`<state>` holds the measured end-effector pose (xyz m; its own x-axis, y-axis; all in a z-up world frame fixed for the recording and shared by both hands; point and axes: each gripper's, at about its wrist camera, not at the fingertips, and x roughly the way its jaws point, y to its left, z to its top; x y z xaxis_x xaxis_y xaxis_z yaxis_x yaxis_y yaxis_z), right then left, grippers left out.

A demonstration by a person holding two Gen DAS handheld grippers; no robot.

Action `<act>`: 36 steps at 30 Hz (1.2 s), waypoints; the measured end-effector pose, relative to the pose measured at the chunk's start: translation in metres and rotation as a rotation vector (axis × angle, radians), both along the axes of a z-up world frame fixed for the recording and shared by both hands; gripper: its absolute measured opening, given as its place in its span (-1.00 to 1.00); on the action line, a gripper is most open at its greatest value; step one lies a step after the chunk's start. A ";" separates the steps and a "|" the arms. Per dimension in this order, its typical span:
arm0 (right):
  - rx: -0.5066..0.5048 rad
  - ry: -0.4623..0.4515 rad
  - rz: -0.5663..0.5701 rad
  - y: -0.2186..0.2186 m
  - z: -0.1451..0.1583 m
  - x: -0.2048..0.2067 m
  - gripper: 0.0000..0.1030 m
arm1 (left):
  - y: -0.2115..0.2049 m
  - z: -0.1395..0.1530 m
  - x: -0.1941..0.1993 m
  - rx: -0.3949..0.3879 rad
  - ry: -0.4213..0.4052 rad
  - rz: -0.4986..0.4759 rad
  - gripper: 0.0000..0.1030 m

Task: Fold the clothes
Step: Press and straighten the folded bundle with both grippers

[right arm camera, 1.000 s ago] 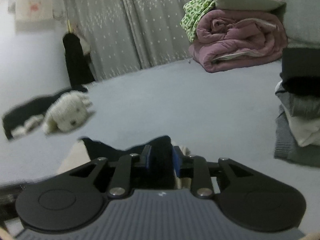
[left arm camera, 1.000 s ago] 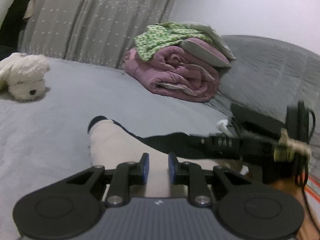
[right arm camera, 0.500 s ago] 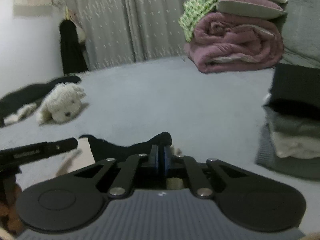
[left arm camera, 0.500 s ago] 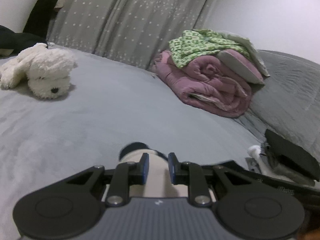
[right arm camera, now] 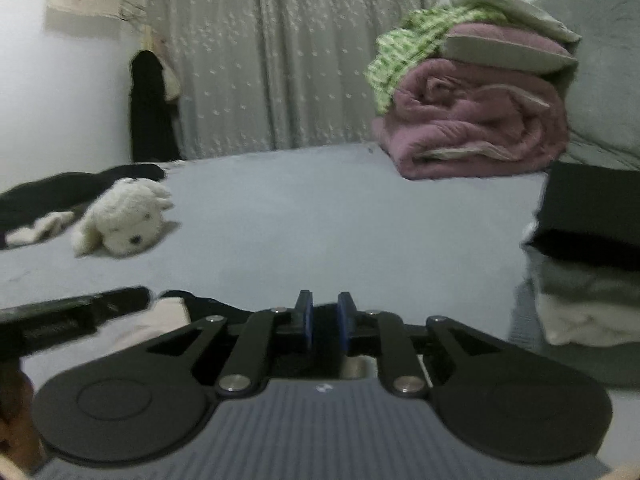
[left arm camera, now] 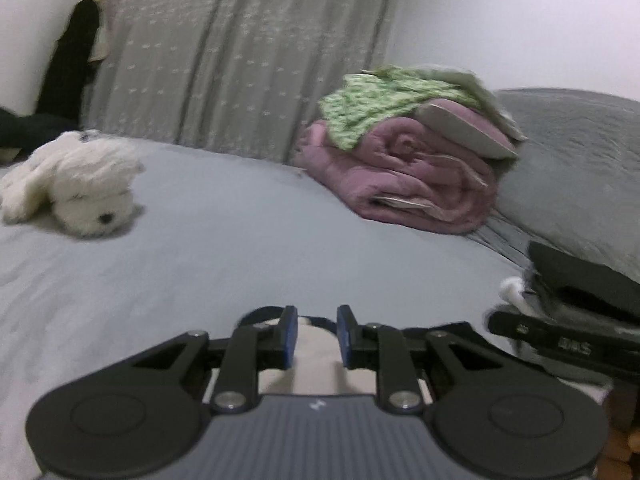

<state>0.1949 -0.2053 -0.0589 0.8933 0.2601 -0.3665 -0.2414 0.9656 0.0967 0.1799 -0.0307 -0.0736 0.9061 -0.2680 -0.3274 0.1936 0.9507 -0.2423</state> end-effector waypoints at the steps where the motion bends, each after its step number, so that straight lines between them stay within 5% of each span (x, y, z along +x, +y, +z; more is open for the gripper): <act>1: -0.007 0.000 0.020 0.004 -0.002 0.001 -0.64 | -0.003 -0.002 0.001 0.014 0.006 -0.012 -0.60; 6: -0.100 0.097 0.022 0.013 -0.024 0.019 -0.70 | -0.010 -0.018 0.009 0.085 0.102 -0.052 -0.58; 13: -0.027 0.130 -0.013 -0.010 -0.020 0.024 -0.75 | -0.001 -0.011 0.005 0.069 0.127 -0.059 -0.58; 17: -0.003 0.110 -0.020 -0.011 -0.011 0.018 -0.49 | -0.004 -0.004 0.008 0.037 0.142 -0.026 -0.54; 25: -0.065 0.091 0.072 0.017 -0.007 0.010 -0.45 | -0.010 0.001 0.006 0.098 0.141 -0.002 -0.40; 32: -0.122 0.116 0.039 0.008 -0.014 0.015 -0.30 | -0.013 0.003 0.005 0.166 0.154 0.011 -0.39; 34: -0.118 0.119 0.019 0.001 -0.014 0.014 -0.24 | -0.013 0.004 0.005 0.186 0.157 0.015 -0.34; 36: -0.118 0.122 -0.001 -0.003 -0.013 0.013 -0.14 | -0.014 0.005 0.005 0.205 0.161 0.019 -0.05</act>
<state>0.2081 -0.2088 -0.0718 0.8405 0.2080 -0.5003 -0.2337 0.9722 0.0115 0.1845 -0.0446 -0.0690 0.8420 -0.1648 -0.5138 0.1502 0.9862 -0.0701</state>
